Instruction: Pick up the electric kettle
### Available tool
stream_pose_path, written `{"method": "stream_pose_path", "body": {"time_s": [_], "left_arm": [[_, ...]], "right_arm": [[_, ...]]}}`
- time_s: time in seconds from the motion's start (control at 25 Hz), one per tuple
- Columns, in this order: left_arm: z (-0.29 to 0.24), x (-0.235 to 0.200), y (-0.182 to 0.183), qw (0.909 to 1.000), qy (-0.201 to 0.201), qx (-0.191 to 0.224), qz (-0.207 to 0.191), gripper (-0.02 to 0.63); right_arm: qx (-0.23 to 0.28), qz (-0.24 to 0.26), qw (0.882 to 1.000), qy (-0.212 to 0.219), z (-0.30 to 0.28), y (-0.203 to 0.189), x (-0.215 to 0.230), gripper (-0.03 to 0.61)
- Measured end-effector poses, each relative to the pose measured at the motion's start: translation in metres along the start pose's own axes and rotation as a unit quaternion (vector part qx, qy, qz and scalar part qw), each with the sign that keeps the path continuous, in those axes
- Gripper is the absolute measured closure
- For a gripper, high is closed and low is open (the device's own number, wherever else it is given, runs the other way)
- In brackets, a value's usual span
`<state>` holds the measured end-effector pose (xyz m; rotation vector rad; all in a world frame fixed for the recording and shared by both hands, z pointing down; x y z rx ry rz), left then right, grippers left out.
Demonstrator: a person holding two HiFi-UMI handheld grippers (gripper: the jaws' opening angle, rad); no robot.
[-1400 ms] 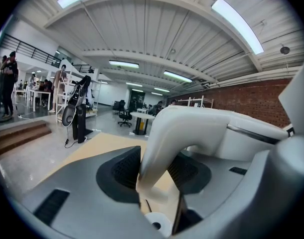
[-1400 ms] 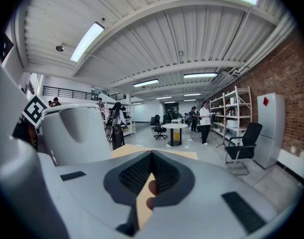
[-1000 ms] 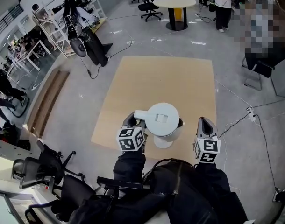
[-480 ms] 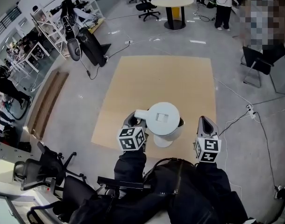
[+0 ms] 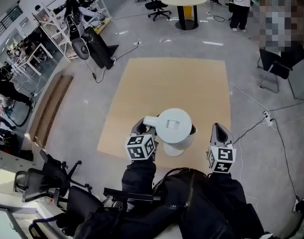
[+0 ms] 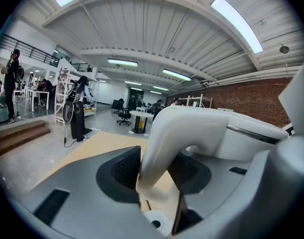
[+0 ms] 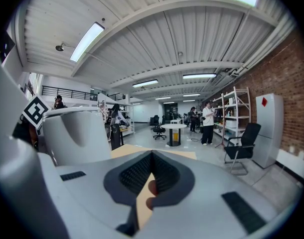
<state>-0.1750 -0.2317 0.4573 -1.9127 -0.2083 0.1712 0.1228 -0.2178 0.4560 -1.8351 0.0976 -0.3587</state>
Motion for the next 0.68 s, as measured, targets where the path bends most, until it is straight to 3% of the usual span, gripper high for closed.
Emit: {"method": "stream_pose_path", "body": {"time_s": [0.68], "left_arm": [[-0.0010,-0.0015,-0.0036,1.0000,-0.002,-0.005,-0.008,0.453]], "right_arm": [[-0.003,0.001,1.000,0.001,-0.0026,-0.0019,-0.0021,0.575]]}}
Point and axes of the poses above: the fingertips, and each gripper's own axes: z backward along the fingers, x to its right, y out of its top, the point moved 4 cm from there along z, backward along the fingers, and after that the axes turned 10 degrees about -z, right-handed, at the moved point
